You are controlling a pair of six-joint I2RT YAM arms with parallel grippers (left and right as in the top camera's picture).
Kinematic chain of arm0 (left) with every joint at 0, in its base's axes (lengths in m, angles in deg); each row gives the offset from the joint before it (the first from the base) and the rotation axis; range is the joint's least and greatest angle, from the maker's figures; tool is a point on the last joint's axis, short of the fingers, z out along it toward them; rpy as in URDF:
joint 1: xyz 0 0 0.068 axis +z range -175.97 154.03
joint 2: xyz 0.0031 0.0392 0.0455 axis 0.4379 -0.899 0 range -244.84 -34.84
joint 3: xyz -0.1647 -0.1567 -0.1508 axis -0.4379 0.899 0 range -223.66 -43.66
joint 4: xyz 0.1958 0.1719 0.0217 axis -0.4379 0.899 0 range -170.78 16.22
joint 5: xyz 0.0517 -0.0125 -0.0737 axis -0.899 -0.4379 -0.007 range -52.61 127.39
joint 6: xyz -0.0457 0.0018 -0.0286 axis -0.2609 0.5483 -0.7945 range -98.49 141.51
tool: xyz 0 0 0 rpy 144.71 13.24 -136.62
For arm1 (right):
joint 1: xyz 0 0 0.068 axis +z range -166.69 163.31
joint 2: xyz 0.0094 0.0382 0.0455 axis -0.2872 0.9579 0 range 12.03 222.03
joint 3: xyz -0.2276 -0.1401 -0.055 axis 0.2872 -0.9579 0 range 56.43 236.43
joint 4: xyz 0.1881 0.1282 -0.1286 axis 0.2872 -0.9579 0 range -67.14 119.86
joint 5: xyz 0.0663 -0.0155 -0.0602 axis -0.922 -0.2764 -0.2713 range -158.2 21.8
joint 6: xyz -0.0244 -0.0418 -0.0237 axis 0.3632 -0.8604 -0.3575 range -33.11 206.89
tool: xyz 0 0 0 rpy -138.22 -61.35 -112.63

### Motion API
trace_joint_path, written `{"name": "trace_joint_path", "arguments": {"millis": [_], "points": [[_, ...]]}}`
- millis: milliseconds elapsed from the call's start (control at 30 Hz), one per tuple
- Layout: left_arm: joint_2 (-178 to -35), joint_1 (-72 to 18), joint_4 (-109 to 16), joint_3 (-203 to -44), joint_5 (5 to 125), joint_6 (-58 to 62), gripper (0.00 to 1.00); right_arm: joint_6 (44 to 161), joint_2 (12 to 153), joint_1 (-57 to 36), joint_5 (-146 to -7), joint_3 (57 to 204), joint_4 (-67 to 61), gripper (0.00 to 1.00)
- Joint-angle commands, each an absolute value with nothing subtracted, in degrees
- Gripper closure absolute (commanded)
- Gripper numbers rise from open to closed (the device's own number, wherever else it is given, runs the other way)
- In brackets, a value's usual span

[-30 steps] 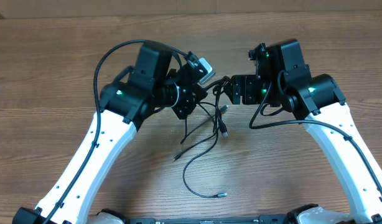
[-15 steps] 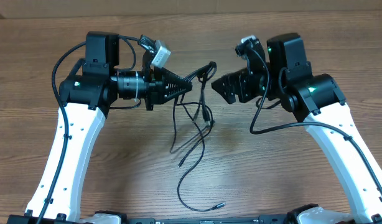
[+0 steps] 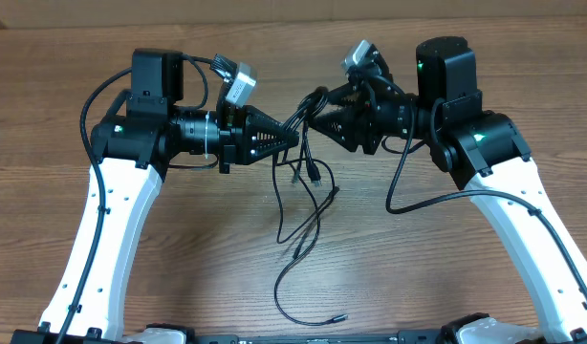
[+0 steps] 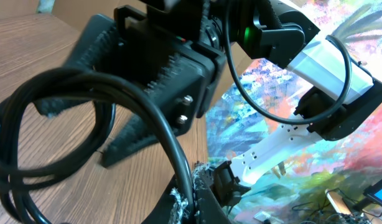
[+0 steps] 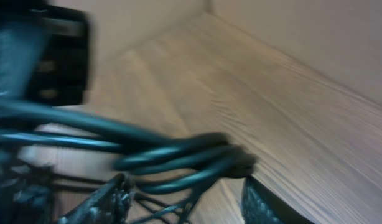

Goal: Untangle cables

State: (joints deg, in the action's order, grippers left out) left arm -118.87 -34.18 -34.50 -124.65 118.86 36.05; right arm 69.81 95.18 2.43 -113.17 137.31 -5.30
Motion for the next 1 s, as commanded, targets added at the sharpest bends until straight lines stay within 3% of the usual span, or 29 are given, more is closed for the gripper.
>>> {"name": "trace_joint_path", "arguments": {"millis": [0, 67, 167, 367, 633, 967], "points": [[-119.07, -34.02, -34.68, -125.57, 121.48, 35.66, 0.96, 65.28, 94.68, 2.23, -119.94, 137.82, -4.58, 0.52], [-119.07, -34.02, -34.68, -125.57, 122.29, 35.07, 0.96, 63.62, 94.68, 2.23, -119.92, 137.82, -4.47, 0.6], [-119.07, -34.02, -34.7, -125.57, 128.0, 34.78, 0.96, 59.27, 94.68, 2.23, -119.15, 137.82, -4.43, 0.59], [-119.07, -34.02, -34.74, -125.57, 127.71, 32.01, 0.96, 59.34, 94.68, 2.21, -115.94, 137.82, -4.06, 0.58], [-119.07, -35.42, -34.41, -125.57, 114.66, 31.92, 0.96, 59.38, 94.68, 2.23, -130.54, 137.82, -2.33, 0.55], [-119.07, -37.41, -33.87, -125.57, 111.58, 31.94, 0.96, 59.82, 94.68, 2.23, -131.24, 137.82, -2.85, 0.53]]}}
